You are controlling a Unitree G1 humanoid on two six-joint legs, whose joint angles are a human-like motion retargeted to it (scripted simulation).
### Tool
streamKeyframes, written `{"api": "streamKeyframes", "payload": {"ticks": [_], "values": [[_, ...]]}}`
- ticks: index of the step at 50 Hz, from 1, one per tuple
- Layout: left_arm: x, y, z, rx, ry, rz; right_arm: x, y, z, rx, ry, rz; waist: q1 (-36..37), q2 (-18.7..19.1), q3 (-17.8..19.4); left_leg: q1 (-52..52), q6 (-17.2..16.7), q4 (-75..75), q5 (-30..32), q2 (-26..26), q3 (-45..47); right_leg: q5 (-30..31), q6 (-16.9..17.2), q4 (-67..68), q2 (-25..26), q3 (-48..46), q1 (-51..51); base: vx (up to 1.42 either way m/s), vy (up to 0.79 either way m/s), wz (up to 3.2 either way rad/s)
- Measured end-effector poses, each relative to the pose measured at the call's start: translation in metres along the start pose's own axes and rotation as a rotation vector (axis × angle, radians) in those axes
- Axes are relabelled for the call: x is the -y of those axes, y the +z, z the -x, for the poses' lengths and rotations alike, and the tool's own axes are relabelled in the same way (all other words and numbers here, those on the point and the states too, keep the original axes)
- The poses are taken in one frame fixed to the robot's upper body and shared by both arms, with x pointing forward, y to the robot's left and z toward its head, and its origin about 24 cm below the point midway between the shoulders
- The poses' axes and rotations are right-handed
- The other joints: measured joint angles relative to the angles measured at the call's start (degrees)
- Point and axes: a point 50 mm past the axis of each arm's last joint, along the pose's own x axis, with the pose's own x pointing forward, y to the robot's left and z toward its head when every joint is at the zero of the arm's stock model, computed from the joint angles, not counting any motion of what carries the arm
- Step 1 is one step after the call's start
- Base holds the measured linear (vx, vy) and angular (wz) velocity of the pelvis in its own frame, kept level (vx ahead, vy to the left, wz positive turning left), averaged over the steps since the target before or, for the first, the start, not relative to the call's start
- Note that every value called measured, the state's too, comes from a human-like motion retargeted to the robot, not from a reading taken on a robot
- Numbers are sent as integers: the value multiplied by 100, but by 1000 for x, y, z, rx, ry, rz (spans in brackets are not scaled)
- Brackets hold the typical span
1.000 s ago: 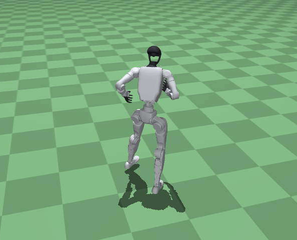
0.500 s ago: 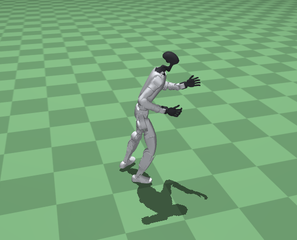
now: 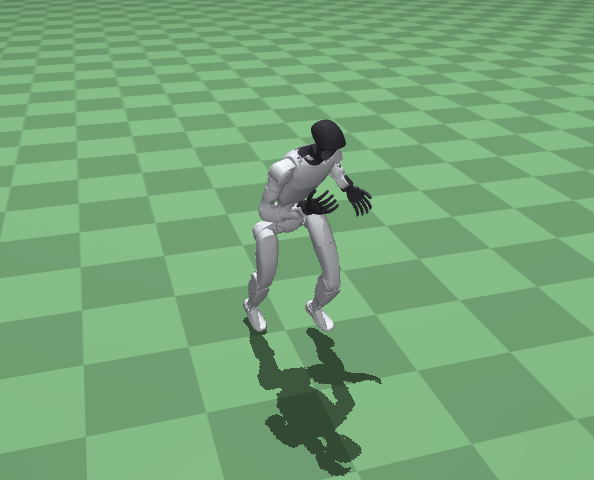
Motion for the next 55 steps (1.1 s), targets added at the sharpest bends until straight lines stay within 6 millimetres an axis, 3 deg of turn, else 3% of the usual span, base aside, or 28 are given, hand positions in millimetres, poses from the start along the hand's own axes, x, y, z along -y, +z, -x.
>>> {"api": "streamKeyframes", "payload": {"ticks": [4, 7, 9, 11, 13, 14, 15, 17, 20, 23, 25, 26, 27, 28, 30, 32, 33, 35, 37, 38, 40, 42, 45, 47, 50, 52, 53, 55], "values": [[-1, 5, -13, 121, -25, -36, -11, 11, 12, -3, 142, 1, 427, -75, -50, 341, -441, -2426, -165, 208, 821, 1127, 466, -239, -125, 249, 652, 110, 20, -101], [22, -5, -36, 260, 69, -116, -8, -8, 38, -218, 193, -88, 390, 264, 285, 1128, -685, -3037, 72, 289, 863, 1485, 285, 525, 94, 417, 1185, 112, 32, -59], [51, -12, -55, 302, 98, -25, 8, -35, 68, -445, 103, -46, 74, 312, 370, 1263, -432, -2132, -568, 340, 752, 1309, 196, 2130, 83, 133, 803, 107, 34, 3], [91, -5, -79, 350, 14, -83, 37, -55, 109, -660, 41, 248, -381, 252, 257, 1176, -152, -1255, -1216, 332, 668, 613, -35, 3908, -27, -174, -40, 99, 27, 32], [146, 31, -93, 468, -186, 38, 73, -52, 147, -822, 43, 588, -886, 247, 154, 1331, -75, -1074, -1525, 243, 604, -139, -295, 5074, -42, -346, -852, 93, 20, 50], [172, 56, -96, 558, -270, 64, 90, -40, 160, -889, 31, 666, -1159, 304, 104, 1491, -107, -1181, -1573, 213, 555, -408, -364, 5360, -29, -475, -1212, 94, 15, 56], [195, 82, -95, 664, -332, 54, 104, -26, 170, -951, 11, 706, -1441, 388, 52, 1671, -156, -1334, -1591, 194, 494, -638, -412, 5548, -14, -632, -1554, 99, 13, 70], [235, 131, -73, 842, -488, 181, 124, 9, 178, -1048, -60, 624, -2118, 726, -151, 1865, -304, -1388, -1489, 304, 284, -773, -274, 5467, -58, -1147, -2205, 106, 7, 82], [264, 187, -34, 1089, -625, 317, 137, 35, 174, -1139, -39, 576, -2968, 1232, -344, 2502, -697, -2382, -754, 431, 35, -854, -286, 3928, 122, -1647, -2793, 106, -5, 40], [272, 213, -2, 1231, -700, 454, 149, 46, 168, -1230, 89, 662, -3566, 1578, -400, 3027, -1033, -2851, 289, 458, -70, -432, -126, 1302, 197, -1963, -2824, 120, -13, 11], [276, 213, 14, 1233, -799, 552, 155, 45, 172, -1295, 123, 670, -3868, 1699, -368, 3453, -1093, -3069, 841, 309, -287, -231, 137, -86, 0, -2414, -2769, 132, -15, 33], [272, 205, 26, 1132, -950, 764, 157, 40, 175, -1294, 113, 669, -4005, 1734, -289, 3641, -1083, -3103, 1082, 224, -502, -70, 264, -421, -134, -2704, -2719, 131, -19, 41], [268, 198, 31, 1079, -1051, 872, 159, 34, 179, -1292, 105, 668, -4076, 1758, -205, 3809, -1067, -3054, 1309, 152, -670, 110, 346, -640, -232, -2912, -2658, 127, -22, 2], [270, 190, 29, 1105, -1105, 744, 160, 27, 183, -1291, 101, 667, -4017, 1760, -111, 3936, -1040, -2840, 1509, 104, -745, 327, 337, -629, -255, -2953, -2575, 122, -24, -55], [272, 171, 17, 1187, -1017, 385, 163, 6, 185, -1224, 31, 694, -3807, 1905, 287, 3936, -818, -1961, 1801, 122, -846, 334, -84, -730, -32, -2773, -2103, 115, -25, -112], [263, 129, -14, 1119, -742, 40, 166, -24, 182, -1127, -146, 692, -3368, 2096, 478, 3459, -567, -539, 1575, 289, -669, -569, -532, 335, 84, -2449, -2197, 117, -18, -151], [257, 94, -29, 951, -659, 18, 163, -43, 177, -1078, -232, 680, -3116, 2183, 516, 3137, -436, 186, 1338, 368, -551, -934, -697, 844, 124, -2291, -2277, 120, -11, -161], [221, 6, -58, 443, -477, 1, 152, -79, 144, -972, -290, 649, -2639, 2305, 563, 2503, -214, 1373, 857, 484, -359, -1462, -873, 1557, 180, -2048, -2261, 122, -5, -157], [150, -46, -60, 192, -291, -86, 124, -101, 75, -755, -182, 617, -2102, 2276, 540, 1887, -98, 2059, 350, 550, -191, -1786, -843, 1819, 228, -1819, -2035, 126, 0, -159], [109, -51, -54, 166, -180, -128, 104, -103, 37, -612, -120, 591, -1794, 2189, 512, 1602, -54, 2218, 81, 572, -76, -1870, -792, 1832, 232, -1678, -1879, 129, 4, -156], [32, -40, -33, 215, 52, -465, 58, -89, -21, -327, -37, 511, -1127, 1936, 442, 1134, 12, 2160, -379, 622, 255, -1844, -691, 1666, 140, -1358, -1445, 134, 9, -137], [-19, -12, -12, 221, 162, -584, 19, -64, -43, -121, 21, 351, -476, 1593, 167, 659, 76, 1562, -671, 600, 626, -1464, -517, 1442, -96, -1086, -1119, 140, 19, -75], [-51, 18, -2, 210, 213, -514, -23, -33, -44, 5, 223, 79, -52, 1087, -177, 165, 12, -522, -454, 197, 1031, -197, -310, 400, -525, -1078, -400, 142, 29, 25], [-51, 26, -9, 257, 219, -416, -40, -26, -29, -42, 376, -82, 122, 864, -312, 258, -255, -2329, -138, 33, 1325, 781, -152, -19, -607, -1155, 81, 151, 29, 30], [-17, 34, -36, 364, 66, -81, -53, -32, 8, -228, 534, -340, 489, 764, -200, 777, -832, -4378, 133, -41, 1657, 1936, 93, -549, -455, -1073, 1118, 156, 26, 7], [18, 41, -60, 461, -33, -331, -45, -41, 33, -355, 548, -386, 604, 882, 126, 1138, -971, -4294, 389, 3, 1544, 2358, 1, -519, -218, -597, 1839, 156, 24, 44], [41, 42, -71, 498, -93, -317, -37, -47, 46, -420, 508, -377, 612, 902, 288, 1261, -866, -3848, 300, 17, 1378, 2339, -53, -184, -91, -309, 2016, 155, 23, 74], [87, 37, -92, 540, -191, -309, -12, -65, 75, -572, 341, -298, 585, 877, 491, 1320, -518, -2446, -585, 100, 1031, 1855, -81, 1326, 101, -136, 1801, 152, 20, 74]]}}
